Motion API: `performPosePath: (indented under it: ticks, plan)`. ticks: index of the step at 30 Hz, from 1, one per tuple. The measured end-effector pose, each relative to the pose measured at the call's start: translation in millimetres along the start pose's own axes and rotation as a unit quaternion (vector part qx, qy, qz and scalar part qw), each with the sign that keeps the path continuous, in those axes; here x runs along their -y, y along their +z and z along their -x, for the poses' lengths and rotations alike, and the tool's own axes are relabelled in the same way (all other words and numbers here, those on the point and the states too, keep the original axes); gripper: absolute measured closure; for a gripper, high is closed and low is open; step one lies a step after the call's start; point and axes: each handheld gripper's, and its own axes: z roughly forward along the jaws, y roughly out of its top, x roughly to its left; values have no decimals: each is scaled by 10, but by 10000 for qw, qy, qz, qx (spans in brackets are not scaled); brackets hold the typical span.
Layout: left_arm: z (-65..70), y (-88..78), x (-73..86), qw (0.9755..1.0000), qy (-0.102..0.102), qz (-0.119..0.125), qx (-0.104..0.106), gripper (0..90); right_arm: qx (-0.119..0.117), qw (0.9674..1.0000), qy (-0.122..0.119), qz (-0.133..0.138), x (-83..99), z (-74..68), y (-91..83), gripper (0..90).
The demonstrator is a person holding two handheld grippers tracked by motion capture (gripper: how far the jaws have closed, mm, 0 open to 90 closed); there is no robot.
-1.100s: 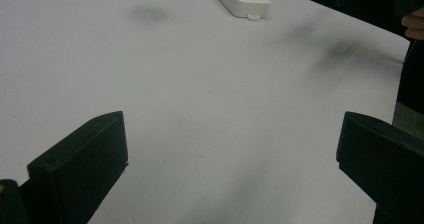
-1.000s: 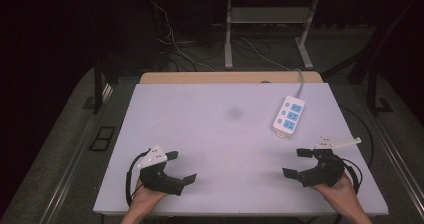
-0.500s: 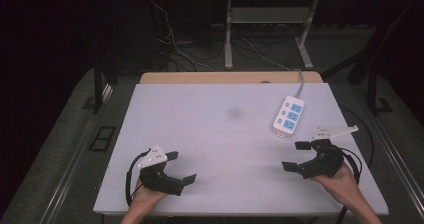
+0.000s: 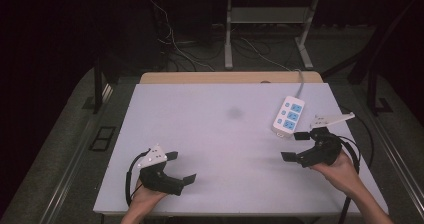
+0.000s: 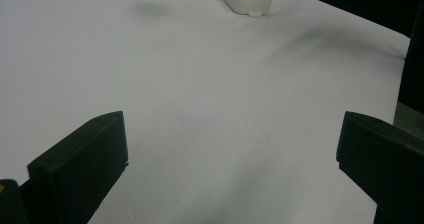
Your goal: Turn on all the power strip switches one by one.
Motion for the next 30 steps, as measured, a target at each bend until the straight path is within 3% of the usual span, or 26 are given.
performPosePath:
  ticks: [13, 30]
  plan:
    - [2, -1, -1, 10000, 20, -17, -1, 0, 133, 9999, -31, -90, -236, 186, -4, 5]
    - [3, 5, -1, 10000, 25, -44, -29, 0, 350, 9989, 209, -232, -420, 488, 92, 5]
